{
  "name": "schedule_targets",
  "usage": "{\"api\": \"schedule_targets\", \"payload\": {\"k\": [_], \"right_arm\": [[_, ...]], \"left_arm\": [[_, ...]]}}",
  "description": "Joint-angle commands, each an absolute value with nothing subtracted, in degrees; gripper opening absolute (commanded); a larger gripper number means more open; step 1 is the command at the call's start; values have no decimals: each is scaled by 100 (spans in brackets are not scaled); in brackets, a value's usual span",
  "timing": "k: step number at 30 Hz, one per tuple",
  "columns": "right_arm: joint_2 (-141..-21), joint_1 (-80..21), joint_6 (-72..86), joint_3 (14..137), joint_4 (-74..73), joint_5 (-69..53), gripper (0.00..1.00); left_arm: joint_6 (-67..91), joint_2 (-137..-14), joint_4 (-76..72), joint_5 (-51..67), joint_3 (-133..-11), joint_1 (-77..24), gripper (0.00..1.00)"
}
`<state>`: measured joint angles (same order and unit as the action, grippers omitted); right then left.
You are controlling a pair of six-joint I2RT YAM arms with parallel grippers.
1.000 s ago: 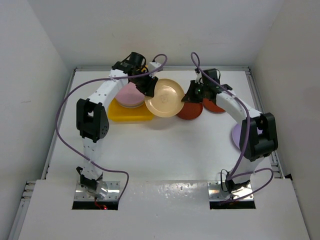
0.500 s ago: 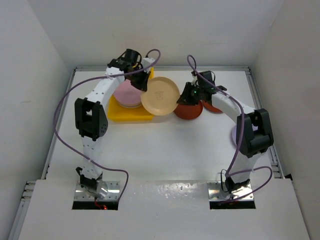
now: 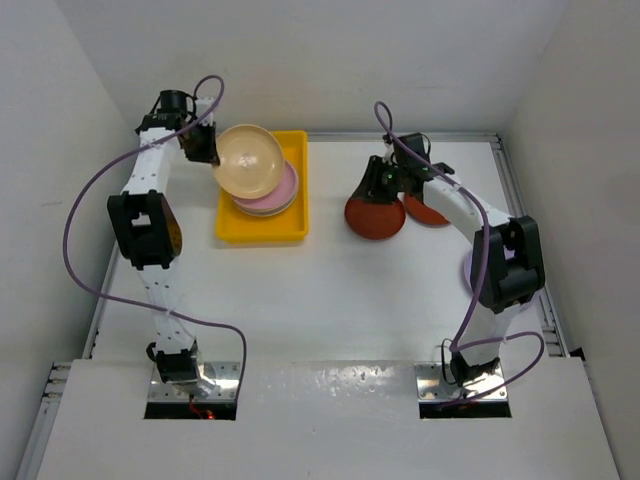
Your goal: Place the plates into the plastic bin on the countertop
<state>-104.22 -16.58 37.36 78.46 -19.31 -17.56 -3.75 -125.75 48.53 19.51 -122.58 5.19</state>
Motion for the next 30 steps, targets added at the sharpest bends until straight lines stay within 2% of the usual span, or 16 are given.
{"api": "schedule_targets", "payload": {"k": [1, 3, 5, 6, 7, 10, 18, 23, 24, 29, 30], "right_arm": [[-10204, -1626, 3621, 7910, -2021, -1652, 39], [-10187, -1608, 3595, 7910, -2065, -1626, 39], [-10152, -1608, 3551, 7901, -2100, -1609, 39], [-10151, -1617, 3533, 7884, -2118, -1582, 39], [-10134, -1608, 3516, 7866, -2118, -1582, 39], [-10108, -1600, 3506, 7831, -2118, -1582, 39], [-10055, -1565, 3463, 7928, -2224, -1617, 39], [-9713, -864, 3900, 7410, -2162, -1767, 41], [-9451, -566, 3972, 7296, -2240, -1636, 47], [-8413, 743, 4429, 5927, -2837, -145, 61], [-8141, 886, 4656, 5602, -3065, 425, 69]], "left_arm": [[-220, -12761, 4764, 2171, -12182, 325, 0], [-220, -12814, 4764, 2109, -12182, 387, 1], [-220, -12814, 4764, 2109, -12120, 439, 13], [-220, -12814, 4764, 2109, -12120, 439, 20], [-281, -12867, 4764, 2109, -12059, 439, 37], [-342, -12867, 4764, 1969, -11997, 439, 54], [-650, -12745, 4764, 1468, -11997, 246, 57], [-712, -12569, 4764, 1310, -11997, 193, 57], [-712, -12568, 4764, 1310, -12049, 193, 57], [-765, -12243, 4764, 1310, -12050, 193, 59], [-765, -12174, 4764, 1379, -12050, 193, 59]]}}
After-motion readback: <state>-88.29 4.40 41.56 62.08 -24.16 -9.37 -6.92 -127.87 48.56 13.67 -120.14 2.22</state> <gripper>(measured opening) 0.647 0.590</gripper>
